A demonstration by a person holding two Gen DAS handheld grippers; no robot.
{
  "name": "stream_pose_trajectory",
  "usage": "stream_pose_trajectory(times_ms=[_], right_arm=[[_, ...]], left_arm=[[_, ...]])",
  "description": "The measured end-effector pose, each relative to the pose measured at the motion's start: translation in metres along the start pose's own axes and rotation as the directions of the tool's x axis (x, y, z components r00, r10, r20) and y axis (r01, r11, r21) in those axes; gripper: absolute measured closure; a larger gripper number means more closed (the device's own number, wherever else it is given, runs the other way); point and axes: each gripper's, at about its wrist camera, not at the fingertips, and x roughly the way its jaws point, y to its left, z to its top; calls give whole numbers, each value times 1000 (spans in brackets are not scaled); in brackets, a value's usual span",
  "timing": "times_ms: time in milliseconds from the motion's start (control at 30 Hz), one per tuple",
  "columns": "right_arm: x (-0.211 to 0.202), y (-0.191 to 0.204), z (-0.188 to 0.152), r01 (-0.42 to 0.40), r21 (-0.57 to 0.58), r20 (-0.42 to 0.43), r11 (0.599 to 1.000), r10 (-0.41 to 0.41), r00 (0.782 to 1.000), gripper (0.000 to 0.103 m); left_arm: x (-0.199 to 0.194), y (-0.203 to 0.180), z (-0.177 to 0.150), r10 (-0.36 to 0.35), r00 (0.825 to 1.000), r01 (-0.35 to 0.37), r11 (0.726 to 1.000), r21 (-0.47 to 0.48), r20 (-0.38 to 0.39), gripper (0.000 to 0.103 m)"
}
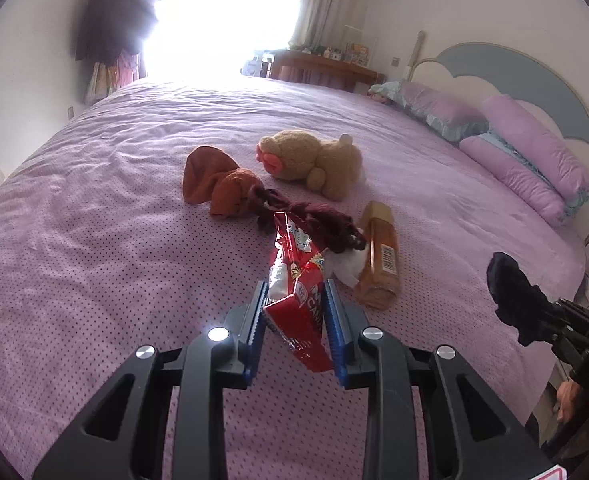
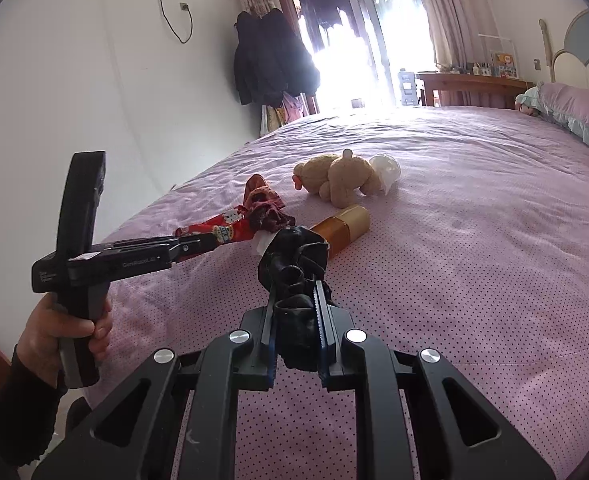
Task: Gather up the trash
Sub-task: 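Carry the red snack bag and black cloth to the bucket and release both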
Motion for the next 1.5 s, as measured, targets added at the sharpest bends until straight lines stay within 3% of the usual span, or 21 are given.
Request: stream_pose_trajectory(times_ms=[267, 367, 533, 667, 800, 967, 1100, 1200, 1333, 1500], right_arm=[[-29, -1, -14, 23, 18, 8, 1000, -23, 1000, 88], [-41, -2, -17, 43, 19, 17, 999, -43, 999, 88], [-54, -12, -21, 52, 57, 23, 997, -53, 998, 88], [-67, -12, -22, 61, 54, 44, 997, -63, 997, 88], [-88, -18, -25, 83, 57, 67, 995, -87, 994, 88], [-131, -31, -40, 148, 86, 94, 985, -156, 983, 88], [-175, -43, -69, 233, 134, 94, 963, -247, 965, 88], [-206, -52, -94, 306, 172, 74, 937, -322, 944, 88], [-247, -64, -132, 410, 238, 30, 880, -429, 903, 88], [-275, -83, -194, 520, 329, -112, 789, -514, 851, 88]], left_arm=[[-52, -12, -26, 0, 998, 2, 999, -37, 64, 75], [-70, -23, -35, -8, 996, 9, 1000, -10, 84, 75], [-77, -34, -29, -20, 994, 20, 1000, 1, 104, 75], [-77, -41, -11, -63, 989, 65, 998, -13, 131, 75], [-82, -68, -4, -109, 982, 103, 994, 41, 152, 75], [-75, -116, -11, -230, 967, 218, 970, 110, 110, 75], [-62, -164, -26, -342, 939, 331, 930, 160, 47, 75], [-50, -201, -41, -420, 907, 415, 889, 193, -18, 75], [-33, -251, -69, -498, 858, 514, 828, 226, -128, 75], [-19, -305, -113, -546, 793, 607, 749, 267, -270, 75]])
